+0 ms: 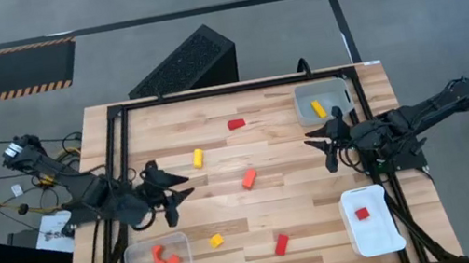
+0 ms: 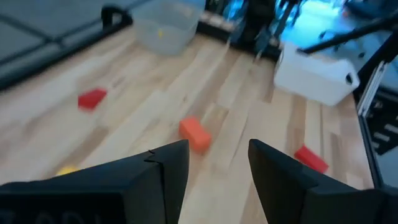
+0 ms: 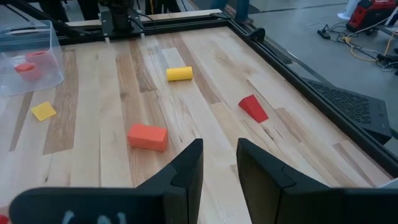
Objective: Sort & place blocks by color
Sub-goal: Put the bottom red block into the white bin
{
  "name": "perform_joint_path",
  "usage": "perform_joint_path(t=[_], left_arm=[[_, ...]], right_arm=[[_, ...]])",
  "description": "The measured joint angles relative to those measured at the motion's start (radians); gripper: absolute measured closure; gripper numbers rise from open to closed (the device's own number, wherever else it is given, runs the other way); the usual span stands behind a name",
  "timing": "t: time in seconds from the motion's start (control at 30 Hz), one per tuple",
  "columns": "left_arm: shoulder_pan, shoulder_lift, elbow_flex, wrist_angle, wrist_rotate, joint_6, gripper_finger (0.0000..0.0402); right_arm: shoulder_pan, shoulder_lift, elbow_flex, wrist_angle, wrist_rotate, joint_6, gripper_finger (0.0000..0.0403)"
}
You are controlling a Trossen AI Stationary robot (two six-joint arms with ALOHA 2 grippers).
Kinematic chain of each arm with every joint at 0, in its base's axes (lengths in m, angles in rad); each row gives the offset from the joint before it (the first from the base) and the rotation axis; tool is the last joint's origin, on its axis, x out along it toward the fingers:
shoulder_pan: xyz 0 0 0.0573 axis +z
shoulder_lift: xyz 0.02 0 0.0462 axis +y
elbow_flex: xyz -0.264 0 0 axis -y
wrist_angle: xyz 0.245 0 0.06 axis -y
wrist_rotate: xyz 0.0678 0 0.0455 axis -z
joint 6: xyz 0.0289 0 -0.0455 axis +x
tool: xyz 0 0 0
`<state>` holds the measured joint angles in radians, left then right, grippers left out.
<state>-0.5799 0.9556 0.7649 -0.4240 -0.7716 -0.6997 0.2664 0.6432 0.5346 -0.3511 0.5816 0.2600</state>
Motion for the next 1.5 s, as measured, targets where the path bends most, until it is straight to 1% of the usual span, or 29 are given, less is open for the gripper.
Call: perform_joint_path(t=[0.1,0.2,0.27,0.33,0.43,0.57,0.73,0.9,1.0,1.37,1.5], left_arm=[[0.048,-0.025,-0.067,0.185,0.028,0.151,0.0253],[0.105,-0.041,-0.148,0.374,0.100,0.263,0.0254],[0.148,-0.044,-0.199,0.487,0.156,0.303,0.0254],[0.187,-0.045,-0.243,0.565,0.207,0.319,0.0254],[0.234,-0.045,-0.288,0.636,0.271,0.322,0.0254],[0.269,-0.044,-0.310,0.669,0.298,0.318,0.0254],[0.282,-0.044,-0.310,0.681,0.319,0.314,0.0254],[0.282,-0.044,-0.310,0.682,0.315,0.315,0.0254],[0.282,-0.044,-0.310,0.681,0.292,0.313,0.0254],[0.282,-0.044,-0.310,0.677,0.296,0.293,0.0254],[0.282,-0.049,-0.310,0.681,0.296,0.265,0.0254]], right_arm=[[-0.001,0.000,0.000,0.000,0.000,0.000,0.0282],[-0.001,0.000,0.000,0.000,0.000,0.000,0.0282],[-0.001,0.000,0.000,0.000,0.003,0.000,0.0282],[-0.001,0.000,0.000,0.000,0.012,0.000,0.0282],[-0.001,0.000,0.000,0.000,0.021,0.000,0.0282],[-0.001,0.000,0.000,0.000,0.022,0.000,0.0282],[-0.001,0.000,0.000,0.000,0.022,0.000,0.0282],[-0.001,0.000,0.000,0.000,0.023,0.000,0.0282],[-0.001,0.000,0.000,0.000,0.024,0.001,0.0282],[-0.001,0.000,0.000,0.008,0.024,0.002,0.0282],[0.002,0.000,0.000,0.019,0.024,0.002,0.0282]])
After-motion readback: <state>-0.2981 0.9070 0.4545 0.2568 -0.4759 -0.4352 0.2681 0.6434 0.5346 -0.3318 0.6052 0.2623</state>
